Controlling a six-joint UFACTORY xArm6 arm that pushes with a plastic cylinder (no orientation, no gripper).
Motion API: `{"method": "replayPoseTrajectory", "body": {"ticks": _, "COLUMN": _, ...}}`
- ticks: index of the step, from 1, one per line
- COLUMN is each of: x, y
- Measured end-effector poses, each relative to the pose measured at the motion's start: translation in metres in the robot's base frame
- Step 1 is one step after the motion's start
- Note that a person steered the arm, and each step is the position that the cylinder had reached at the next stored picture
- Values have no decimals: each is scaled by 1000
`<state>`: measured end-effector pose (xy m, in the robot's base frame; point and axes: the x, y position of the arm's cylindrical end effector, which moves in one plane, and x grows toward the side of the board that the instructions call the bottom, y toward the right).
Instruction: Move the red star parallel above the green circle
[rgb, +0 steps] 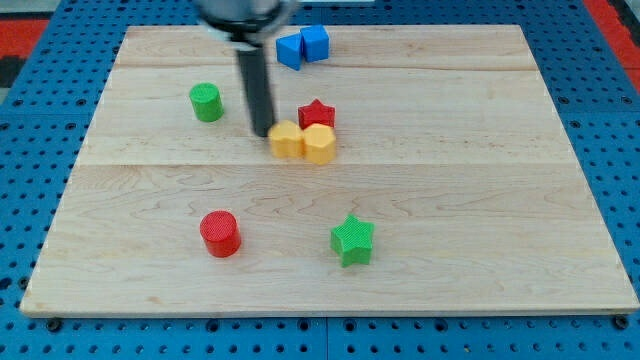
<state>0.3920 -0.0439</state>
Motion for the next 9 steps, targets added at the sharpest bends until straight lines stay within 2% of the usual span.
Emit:
{"method": "replayPoseTrajectory", "body": {"ticks": 1, "x": 6, "y": -5}}
{"method": "replayPoseTrajectory", "body": {"ticks": 2, "x": -4, "y": 18}}
{"method": "replayPoseTrajectory", "body": {"ticks": 3, "x": -41, "y": 31}}
{"method": "replayPoseTrajectory", "body": {"ticks": 4, "x": -44, "y": 34}}
{"method": "replayPoseTrajectory", "body": {"ticks": 6, "x": -44, "y": 23}}
{"method": "replayPoseTrajectory", "body": {"ticks": 8, "x": -7, "y": -35}}
{"method": "replayPoseTrajectory", "body": {"ticks": 9, "x": -7, "y": -24}}
